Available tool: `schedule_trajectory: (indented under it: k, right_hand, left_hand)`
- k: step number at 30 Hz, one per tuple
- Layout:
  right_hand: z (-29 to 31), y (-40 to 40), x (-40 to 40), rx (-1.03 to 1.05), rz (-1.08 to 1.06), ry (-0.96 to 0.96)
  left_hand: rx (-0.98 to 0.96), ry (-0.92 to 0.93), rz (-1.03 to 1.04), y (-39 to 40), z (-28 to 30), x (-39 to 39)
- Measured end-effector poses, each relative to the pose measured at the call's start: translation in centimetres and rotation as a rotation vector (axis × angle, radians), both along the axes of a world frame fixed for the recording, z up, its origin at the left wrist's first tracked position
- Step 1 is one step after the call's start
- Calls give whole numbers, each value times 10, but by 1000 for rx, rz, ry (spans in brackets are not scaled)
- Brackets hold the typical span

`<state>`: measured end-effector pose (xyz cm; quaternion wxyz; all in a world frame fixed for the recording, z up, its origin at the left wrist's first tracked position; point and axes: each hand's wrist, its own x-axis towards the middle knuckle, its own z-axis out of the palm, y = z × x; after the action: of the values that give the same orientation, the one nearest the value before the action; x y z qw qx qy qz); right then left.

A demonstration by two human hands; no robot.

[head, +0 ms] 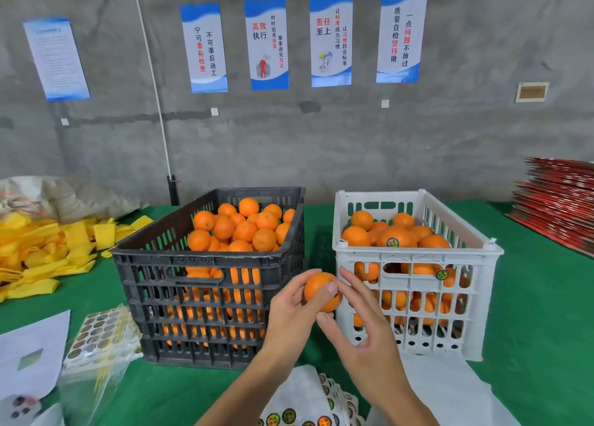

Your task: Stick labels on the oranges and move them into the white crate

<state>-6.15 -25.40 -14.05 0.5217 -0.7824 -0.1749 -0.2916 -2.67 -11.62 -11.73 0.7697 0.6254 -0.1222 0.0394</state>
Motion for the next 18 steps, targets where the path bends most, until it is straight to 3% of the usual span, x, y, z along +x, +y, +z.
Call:
schedule_trajectory:
  k: [8, 11, 14, 16, 18]
  right_hand:
    - [71, -32, 25, 232, 48, -2]
    - [97, -48, 43, 131, -101, -45]
    - [111, -58, 62, -26, -219, -60]
    - [111, -62, 71, -78, -171, -12]
    - [107, -66, 76, -112, -132, 46]
  left_hand:
    - [136, -276, 44, -39, 76, 44]
    - [224, -343, 89, -65, 108, 69]
    - [450, -337, 67, -87, 118, 101]
    - [706, -411, 100, -94, 109, 122]
    - [825, -411, 60, -98, 99, 137]
